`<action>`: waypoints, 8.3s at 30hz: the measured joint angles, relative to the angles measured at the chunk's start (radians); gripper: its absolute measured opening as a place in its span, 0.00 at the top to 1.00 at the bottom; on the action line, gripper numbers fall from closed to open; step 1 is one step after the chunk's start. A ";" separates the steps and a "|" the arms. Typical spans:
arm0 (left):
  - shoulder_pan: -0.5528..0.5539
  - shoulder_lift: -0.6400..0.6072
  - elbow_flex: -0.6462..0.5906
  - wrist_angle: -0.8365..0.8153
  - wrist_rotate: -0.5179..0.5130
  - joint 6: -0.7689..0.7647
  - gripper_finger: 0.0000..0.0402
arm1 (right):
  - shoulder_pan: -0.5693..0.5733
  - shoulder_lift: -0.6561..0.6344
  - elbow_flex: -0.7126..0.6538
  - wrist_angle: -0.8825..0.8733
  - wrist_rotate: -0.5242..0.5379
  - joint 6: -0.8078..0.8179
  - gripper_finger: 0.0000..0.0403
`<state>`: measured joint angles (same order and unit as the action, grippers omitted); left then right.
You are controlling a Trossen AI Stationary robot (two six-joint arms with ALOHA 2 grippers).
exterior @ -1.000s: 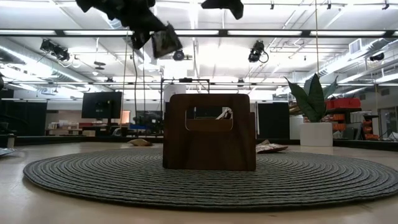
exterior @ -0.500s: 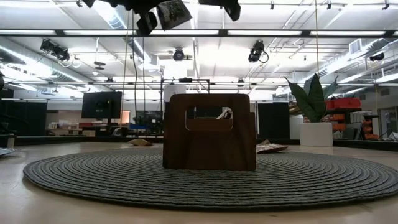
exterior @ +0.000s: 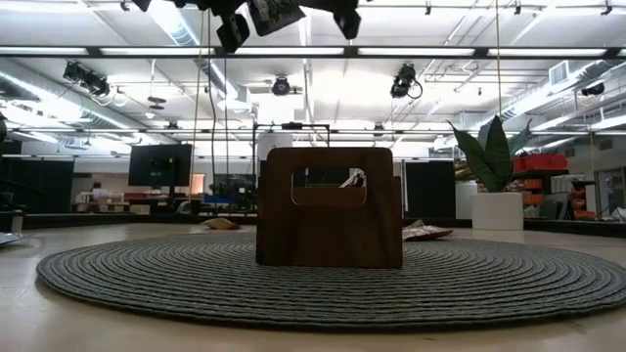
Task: Pick & Place Tea
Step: Put the purple tea bag into the middle section of the wooden organizer
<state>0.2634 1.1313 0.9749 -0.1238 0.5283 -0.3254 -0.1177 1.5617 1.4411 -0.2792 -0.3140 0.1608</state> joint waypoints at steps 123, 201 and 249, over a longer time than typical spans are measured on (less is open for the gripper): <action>0.069 -0.198 0.000 -0.145 -0.465 0.340 0.92 | 0.480 0.328 0.000 -0.469 0.750 1.870 1.00; -0.109 -0.178 -0.001 -0.897 -0.045 0.178 0.48 | 0.505 0.078 0.000 -0.567 0.927 1.028 0.79; -0.450 -0.106 -0.601 -0.460 -0.196 -0.238 0.50 | 0.514 -0.002 0.001 -0.592 0.979 0.822 0.79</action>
<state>-0.1861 1.0253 0.3738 -0.5841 0.3327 -0.5635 0.3962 1.5600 1.4418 -0.8710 0.6651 0.9829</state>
